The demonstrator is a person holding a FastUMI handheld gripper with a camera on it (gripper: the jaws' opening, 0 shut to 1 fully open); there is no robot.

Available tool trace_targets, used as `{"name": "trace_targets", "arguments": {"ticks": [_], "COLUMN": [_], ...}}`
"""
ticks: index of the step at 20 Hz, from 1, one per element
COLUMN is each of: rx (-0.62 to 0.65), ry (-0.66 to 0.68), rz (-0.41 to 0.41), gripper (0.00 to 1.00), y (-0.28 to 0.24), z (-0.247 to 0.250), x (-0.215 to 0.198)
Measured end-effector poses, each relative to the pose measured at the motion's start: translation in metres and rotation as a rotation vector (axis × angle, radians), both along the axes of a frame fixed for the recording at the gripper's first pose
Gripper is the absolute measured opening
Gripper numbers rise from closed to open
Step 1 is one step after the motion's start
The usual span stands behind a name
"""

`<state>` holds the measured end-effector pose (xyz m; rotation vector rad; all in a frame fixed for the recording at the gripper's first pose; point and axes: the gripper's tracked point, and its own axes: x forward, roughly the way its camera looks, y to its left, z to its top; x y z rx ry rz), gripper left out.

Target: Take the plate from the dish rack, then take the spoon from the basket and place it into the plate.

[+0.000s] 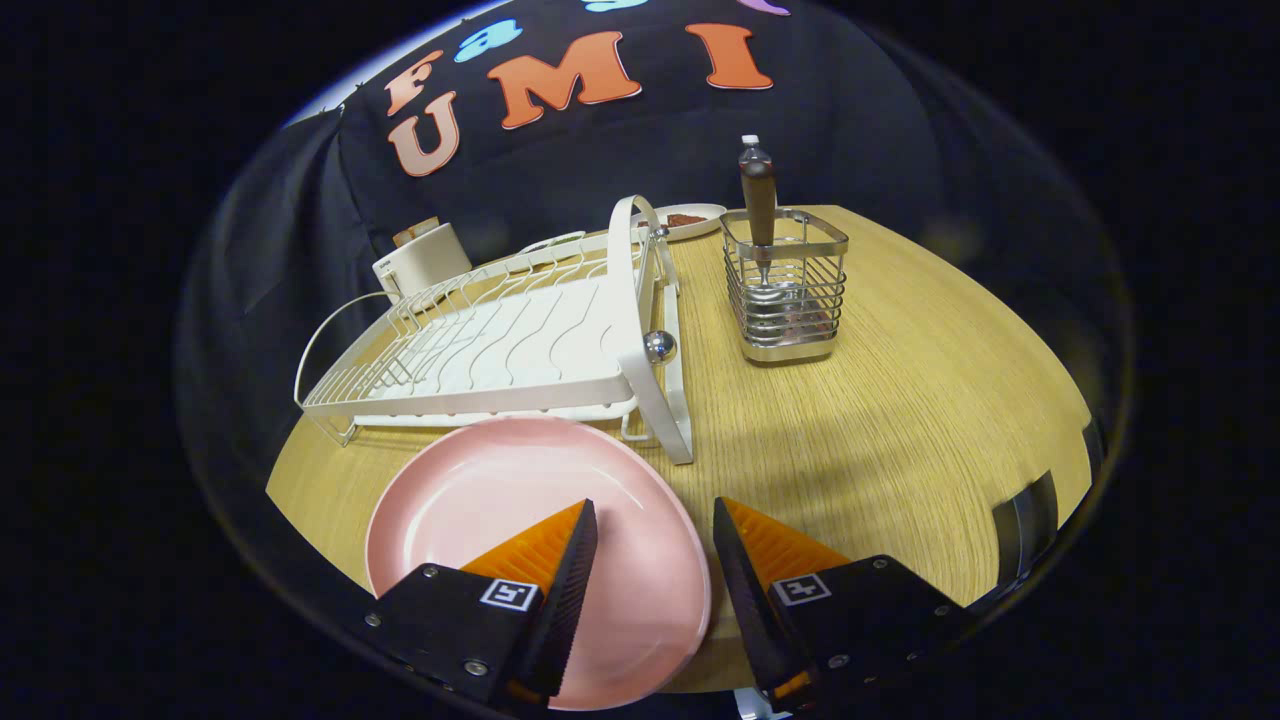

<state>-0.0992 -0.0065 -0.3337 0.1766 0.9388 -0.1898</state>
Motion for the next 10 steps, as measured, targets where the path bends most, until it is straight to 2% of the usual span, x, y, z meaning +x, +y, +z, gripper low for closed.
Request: {"name": "trace_targets", "arguments": {"ticks": [10], "rx": [-0.036], "ry": [-0.034], "rz": [0.005], "gripper": [0.71], "y": [-0.005], "z": [0.011], "x": [0.009]}}
